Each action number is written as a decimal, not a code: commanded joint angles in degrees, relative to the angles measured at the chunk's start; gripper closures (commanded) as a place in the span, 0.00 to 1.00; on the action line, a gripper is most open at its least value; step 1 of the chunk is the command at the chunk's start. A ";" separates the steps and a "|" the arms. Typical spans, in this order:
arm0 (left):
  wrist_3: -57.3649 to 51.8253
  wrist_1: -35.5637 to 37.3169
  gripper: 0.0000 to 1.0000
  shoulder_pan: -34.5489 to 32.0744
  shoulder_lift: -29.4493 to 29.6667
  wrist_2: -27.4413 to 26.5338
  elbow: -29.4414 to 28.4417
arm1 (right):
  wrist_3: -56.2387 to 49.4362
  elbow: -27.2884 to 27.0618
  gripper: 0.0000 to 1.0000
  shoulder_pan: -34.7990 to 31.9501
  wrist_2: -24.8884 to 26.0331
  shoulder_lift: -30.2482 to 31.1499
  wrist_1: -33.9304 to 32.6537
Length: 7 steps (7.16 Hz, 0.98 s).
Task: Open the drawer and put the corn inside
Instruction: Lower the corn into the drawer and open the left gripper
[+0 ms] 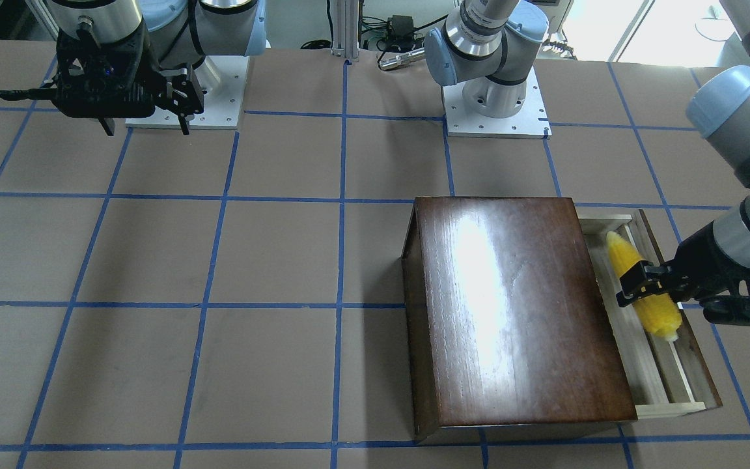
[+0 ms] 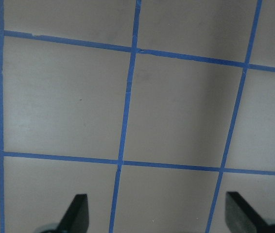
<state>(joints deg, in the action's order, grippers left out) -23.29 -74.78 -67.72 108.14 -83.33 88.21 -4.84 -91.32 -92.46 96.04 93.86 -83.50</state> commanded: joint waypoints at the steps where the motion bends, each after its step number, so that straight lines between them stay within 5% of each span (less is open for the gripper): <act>1: 0.00 -0.01 0.00 0.04 -0.12 -0.43 -0.32 | 0.00 0.00 0.00 0.00 0.03 0.01 0.00; 5: 6.18 -3.07 0.00 -1.36 -5.20 -0.44 -0.85 | 0.00 0.00 0.00 0.00 0.03 -0.08 0.00; 7: 13.93 -11.21 0.00 -5.74 -9.95 -0.70 -3.38 | 0.00 0.00 0.00 0.00 -0.06 0.01 0.00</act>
<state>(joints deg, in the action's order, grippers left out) -14.11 -80.82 -70.93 100.89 -83.88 86.43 -4.83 -91.32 -92.46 96.04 93.84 -83.50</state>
